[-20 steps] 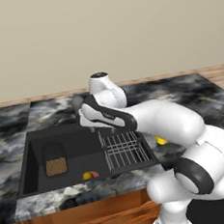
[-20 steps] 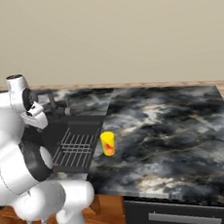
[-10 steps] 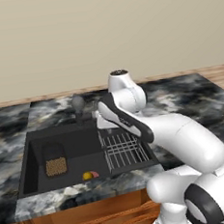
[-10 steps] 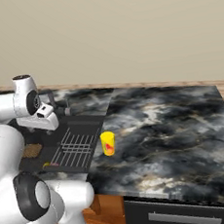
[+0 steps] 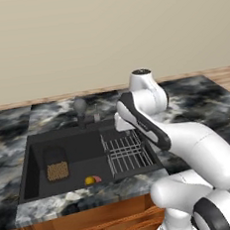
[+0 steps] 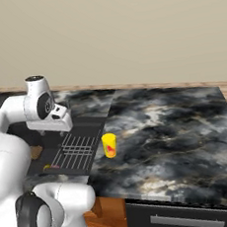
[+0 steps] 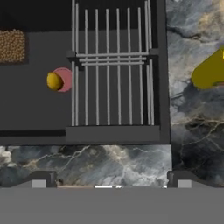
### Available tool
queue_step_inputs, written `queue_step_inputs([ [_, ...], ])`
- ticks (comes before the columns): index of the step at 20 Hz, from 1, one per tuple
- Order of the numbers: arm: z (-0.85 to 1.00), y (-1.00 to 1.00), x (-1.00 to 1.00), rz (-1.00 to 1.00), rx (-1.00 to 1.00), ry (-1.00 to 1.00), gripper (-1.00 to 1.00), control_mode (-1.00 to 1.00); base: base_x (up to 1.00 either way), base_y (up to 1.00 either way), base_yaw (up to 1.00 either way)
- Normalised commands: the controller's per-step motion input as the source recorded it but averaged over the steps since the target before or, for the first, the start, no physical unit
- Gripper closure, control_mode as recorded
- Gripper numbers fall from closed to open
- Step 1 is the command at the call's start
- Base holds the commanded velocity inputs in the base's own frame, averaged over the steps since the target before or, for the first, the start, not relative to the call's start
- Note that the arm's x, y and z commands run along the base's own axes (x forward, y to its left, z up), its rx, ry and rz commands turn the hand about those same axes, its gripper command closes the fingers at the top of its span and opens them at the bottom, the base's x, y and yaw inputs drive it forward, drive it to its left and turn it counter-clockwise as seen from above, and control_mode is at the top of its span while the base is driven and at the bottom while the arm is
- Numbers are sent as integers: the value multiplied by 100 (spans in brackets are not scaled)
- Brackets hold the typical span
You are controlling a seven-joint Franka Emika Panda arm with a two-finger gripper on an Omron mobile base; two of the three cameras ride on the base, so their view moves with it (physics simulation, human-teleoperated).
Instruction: Pick the jar and cup and place them in the sink. Then turn on the water.
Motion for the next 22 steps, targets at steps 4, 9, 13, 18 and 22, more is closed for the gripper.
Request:
queue_step_inputs([
  [4, 20, -43, 0, 8, 0, 0, -100, -100, 0, 0, 0],
  [9, 21, -41, 0, 4, 0, 0, -100, -100, 0, 0, 0],
  [13, 8, -47, 0, 0, 0, 0, -100, -100, 0, 0, 0],
  [18, 0, -51, 0, 0, 0, 0, -100, -100, 0, 0, 0],
  [22, 0, -53, 0, 0, 0, 0, -100, -100, 0, 0, 0],
])
